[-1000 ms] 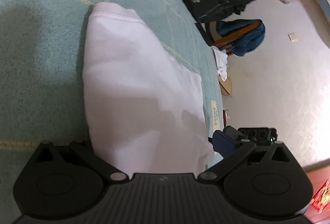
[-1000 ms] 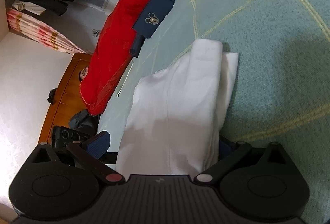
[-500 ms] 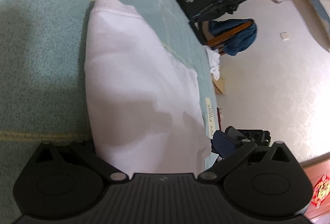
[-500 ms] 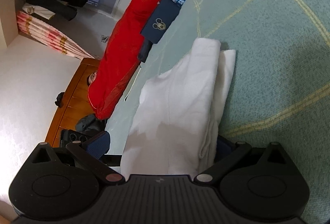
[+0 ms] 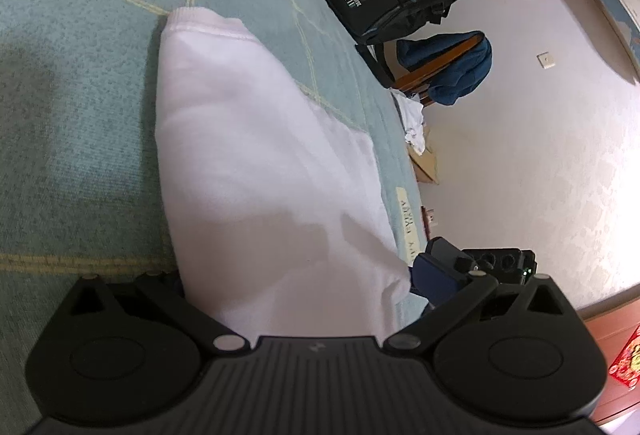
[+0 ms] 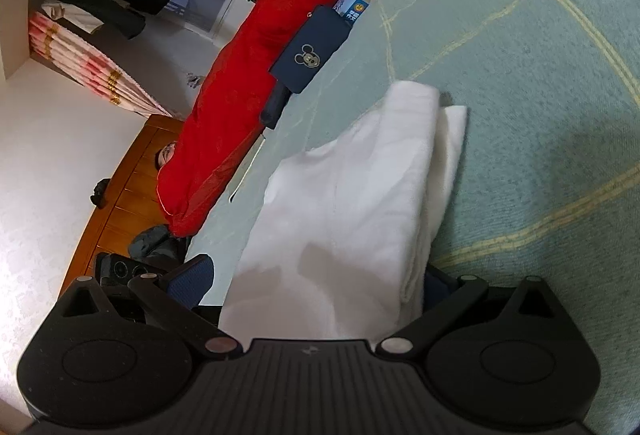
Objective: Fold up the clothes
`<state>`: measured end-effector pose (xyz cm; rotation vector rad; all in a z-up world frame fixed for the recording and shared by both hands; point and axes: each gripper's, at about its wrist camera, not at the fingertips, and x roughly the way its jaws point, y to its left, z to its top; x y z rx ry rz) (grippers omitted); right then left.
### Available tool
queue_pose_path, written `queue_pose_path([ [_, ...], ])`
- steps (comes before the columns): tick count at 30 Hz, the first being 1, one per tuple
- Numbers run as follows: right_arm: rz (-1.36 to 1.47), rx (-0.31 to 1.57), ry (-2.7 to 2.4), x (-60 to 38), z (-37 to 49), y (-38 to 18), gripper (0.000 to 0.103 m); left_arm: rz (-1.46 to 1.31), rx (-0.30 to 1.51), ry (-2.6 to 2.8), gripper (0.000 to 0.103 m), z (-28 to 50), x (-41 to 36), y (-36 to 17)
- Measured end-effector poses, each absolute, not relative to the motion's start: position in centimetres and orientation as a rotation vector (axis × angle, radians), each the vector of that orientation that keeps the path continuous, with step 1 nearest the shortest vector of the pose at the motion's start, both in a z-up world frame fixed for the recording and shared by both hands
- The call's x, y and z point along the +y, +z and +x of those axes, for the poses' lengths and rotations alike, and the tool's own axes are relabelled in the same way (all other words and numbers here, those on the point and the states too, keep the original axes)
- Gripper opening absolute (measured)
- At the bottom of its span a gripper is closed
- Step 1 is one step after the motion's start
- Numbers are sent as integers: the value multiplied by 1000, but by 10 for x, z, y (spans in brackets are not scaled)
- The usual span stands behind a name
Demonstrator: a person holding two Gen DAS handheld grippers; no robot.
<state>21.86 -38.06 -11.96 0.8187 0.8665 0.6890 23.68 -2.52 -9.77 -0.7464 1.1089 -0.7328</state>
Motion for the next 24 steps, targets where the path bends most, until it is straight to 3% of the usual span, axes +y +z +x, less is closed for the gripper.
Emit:
queue_pose_path([
  [11, 748, 836, 736, -367, 217, -88, 103, -766, 1048, -781, 102, 234, -18, -81],
  [16, 807, 888, 674, -377, 219, -117, 103, -778, 1070, -722, 102, 239, -11, -104],
  [24, 820, 761, 687, -378, 213, -110, 103, -821, 974, -736, 101, 236, -9, -92],
])
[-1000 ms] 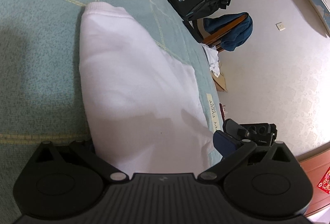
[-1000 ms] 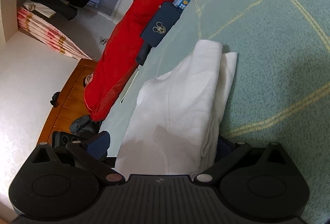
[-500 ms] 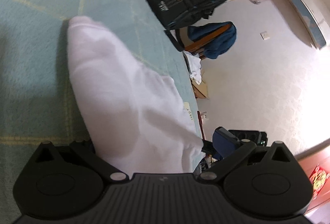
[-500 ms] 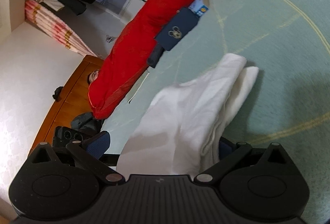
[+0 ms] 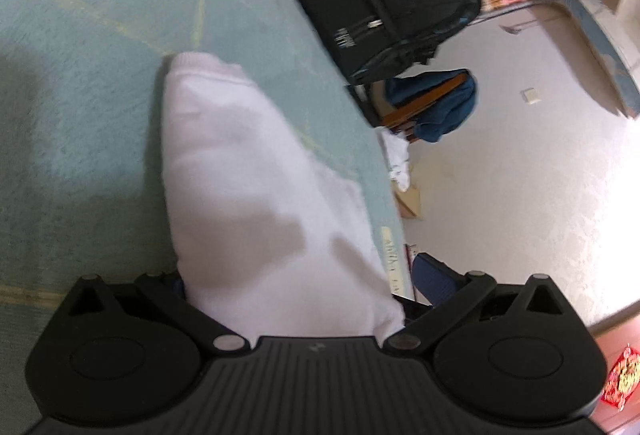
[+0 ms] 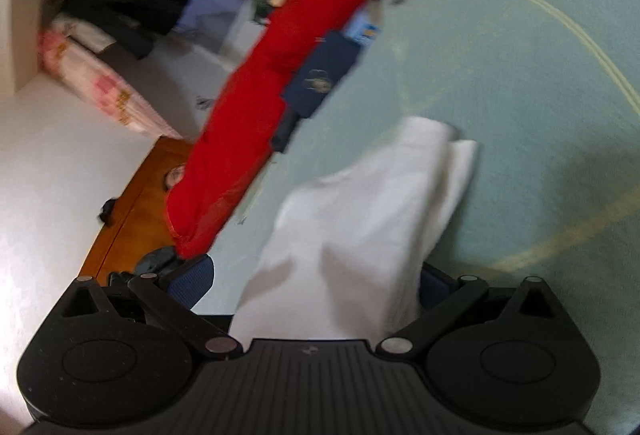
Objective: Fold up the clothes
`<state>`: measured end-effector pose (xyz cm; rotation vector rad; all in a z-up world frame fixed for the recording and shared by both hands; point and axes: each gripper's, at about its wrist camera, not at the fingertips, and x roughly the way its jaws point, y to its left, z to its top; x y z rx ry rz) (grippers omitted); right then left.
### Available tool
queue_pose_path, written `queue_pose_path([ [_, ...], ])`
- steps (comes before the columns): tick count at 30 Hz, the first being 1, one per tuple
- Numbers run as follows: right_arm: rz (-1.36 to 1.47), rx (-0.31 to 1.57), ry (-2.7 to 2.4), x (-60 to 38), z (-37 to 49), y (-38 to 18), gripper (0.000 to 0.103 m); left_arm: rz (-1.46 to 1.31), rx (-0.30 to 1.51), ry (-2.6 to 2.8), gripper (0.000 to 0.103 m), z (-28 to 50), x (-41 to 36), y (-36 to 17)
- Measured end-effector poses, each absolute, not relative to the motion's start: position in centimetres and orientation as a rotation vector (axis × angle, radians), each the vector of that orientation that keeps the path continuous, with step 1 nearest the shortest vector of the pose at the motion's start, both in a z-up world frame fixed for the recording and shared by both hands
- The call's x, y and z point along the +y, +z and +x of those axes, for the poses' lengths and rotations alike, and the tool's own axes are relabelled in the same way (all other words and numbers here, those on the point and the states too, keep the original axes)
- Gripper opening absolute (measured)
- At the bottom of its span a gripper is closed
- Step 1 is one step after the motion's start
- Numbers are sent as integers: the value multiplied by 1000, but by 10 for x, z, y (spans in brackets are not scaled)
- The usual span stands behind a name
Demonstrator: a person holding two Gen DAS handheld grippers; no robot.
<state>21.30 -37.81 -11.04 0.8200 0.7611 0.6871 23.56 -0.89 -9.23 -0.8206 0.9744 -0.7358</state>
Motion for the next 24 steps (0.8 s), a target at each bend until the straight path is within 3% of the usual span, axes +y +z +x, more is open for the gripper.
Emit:
queue_pose_path([
  [24, 603, 745, 842, -294, 207, -49, 103, -789, 896, -701, 101, 211, 40, -33],
])
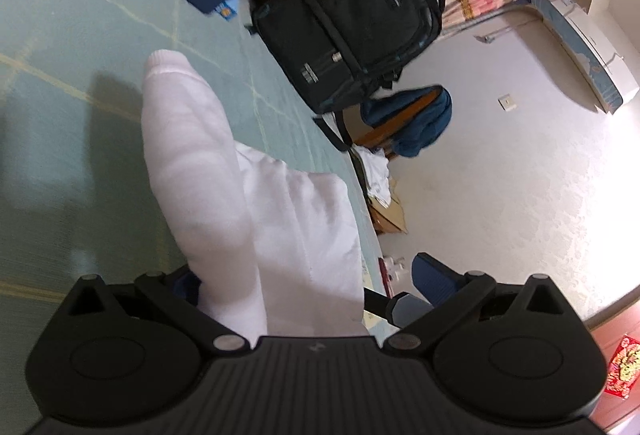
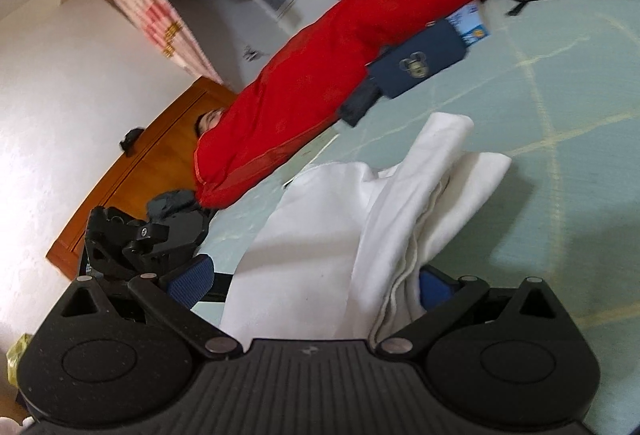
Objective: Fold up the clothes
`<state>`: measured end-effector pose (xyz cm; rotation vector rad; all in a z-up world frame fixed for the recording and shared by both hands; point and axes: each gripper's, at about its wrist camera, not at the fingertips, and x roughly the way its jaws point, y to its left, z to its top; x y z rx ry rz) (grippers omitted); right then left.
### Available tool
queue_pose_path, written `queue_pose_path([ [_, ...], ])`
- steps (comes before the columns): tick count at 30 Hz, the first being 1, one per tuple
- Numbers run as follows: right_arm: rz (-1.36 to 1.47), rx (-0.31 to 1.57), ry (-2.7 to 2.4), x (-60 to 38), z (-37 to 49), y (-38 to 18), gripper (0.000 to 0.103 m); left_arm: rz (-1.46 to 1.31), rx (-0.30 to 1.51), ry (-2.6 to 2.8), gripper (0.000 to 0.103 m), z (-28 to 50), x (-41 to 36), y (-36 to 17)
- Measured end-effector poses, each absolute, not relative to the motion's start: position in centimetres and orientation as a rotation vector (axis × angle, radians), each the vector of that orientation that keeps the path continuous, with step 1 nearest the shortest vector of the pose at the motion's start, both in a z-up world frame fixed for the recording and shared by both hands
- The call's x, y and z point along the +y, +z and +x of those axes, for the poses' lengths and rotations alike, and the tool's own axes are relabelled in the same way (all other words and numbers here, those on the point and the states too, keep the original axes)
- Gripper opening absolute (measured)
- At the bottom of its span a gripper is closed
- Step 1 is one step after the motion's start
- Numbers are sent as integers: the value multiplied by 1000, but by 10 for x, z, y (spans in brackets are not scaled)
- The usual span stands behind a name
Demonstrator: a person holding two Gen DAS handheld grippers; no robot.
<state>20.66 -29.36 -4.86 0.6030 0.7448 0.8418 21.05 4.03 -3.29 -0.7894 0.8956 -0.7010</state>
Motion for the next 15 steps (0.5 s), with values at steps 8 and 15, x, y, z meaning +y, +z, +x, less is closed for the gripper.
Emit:
queue_pose_path([
  [8, 563, 809, 938, -223, 224, -37, 103, -814, 845, -595, 101, 198, 107, -20],
  [15, 513, 853, 1036, -138, 237, -26, 103, -825, 804, -469, 101, 192, 184, -7],
])
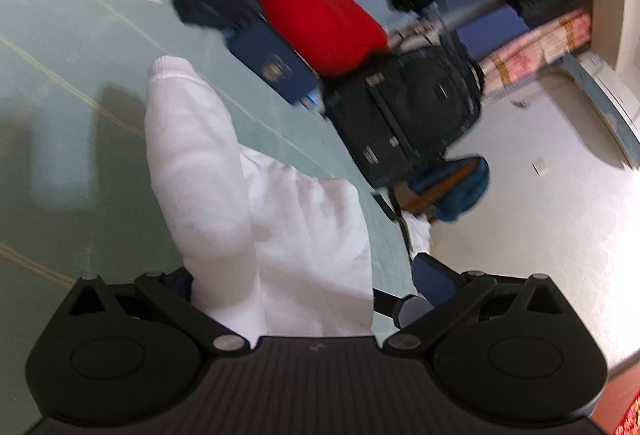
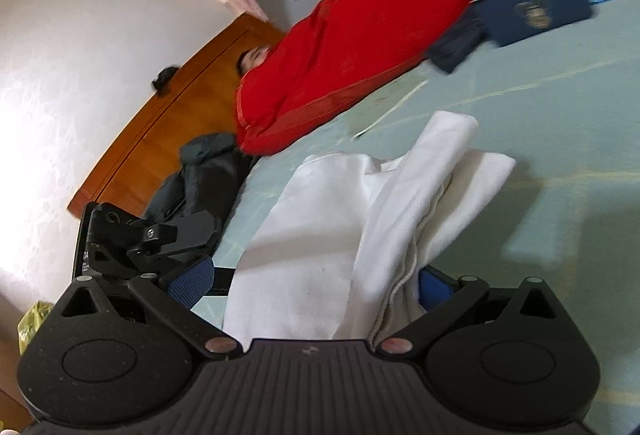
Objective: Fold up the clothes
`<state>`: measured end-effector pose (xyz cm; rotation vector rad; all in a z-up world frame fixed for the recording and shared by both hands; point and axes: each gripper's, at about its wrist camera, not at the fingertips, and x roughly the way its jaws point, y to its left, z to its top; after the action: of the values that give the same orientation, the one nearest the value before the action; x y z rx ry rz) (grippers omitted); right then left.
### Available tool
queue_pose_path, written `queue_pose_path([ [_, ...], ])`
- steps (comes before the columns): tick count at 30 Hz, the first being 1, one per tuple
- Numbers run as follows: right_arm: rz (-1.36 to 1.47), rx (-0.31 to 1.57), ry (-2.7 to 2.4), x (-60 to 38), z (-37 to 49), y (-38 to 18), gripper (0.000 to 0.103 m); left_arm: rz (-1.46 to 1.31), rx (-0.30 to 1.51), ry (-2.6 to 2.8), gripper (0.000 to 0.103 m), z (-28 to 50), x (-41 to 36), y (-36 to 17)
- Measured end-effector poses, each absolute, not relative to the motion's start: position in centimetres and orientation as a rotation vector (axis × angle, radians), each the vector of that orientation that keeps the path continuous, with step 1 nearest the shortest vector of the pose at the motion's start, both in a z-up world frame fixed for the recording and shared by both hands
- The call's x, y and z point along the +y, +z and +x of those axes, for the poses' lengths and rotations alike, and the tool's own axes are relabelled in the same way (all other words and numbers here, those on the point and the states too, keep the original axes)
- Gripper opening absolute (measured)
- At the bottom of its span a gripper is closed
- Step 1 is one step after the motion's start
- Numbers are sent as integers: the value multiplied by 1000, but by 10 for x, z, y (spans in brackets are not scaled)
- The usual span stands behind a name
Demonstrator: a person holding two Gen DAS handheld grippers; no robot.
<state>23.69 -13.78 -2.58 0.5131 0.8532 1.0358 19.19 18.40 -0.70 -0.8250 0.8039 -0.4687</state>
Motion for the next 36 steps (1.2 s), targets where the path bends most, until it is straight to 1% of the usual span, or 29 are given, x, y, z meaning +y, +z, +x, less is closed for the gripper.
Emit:
queue_pose_path([
  [14, 442, 921, 1202, 50, 267, -25, 103, -769, 776, -205, 101, 191, 343, 11],
  [19, 419, 937, 1248, 98, 267, -26, 103, -763, 773, -122, 101, 197, 388, 12],
  [27, 376, 919, 1285, 140, 256, -30, 103, -758, 746, -33, 101, 207, 436, 8],
  [36, 342, 939, 1256, 151, 253, -47, 103, -781, 775, 51, 101, 217, 459, -31],
])
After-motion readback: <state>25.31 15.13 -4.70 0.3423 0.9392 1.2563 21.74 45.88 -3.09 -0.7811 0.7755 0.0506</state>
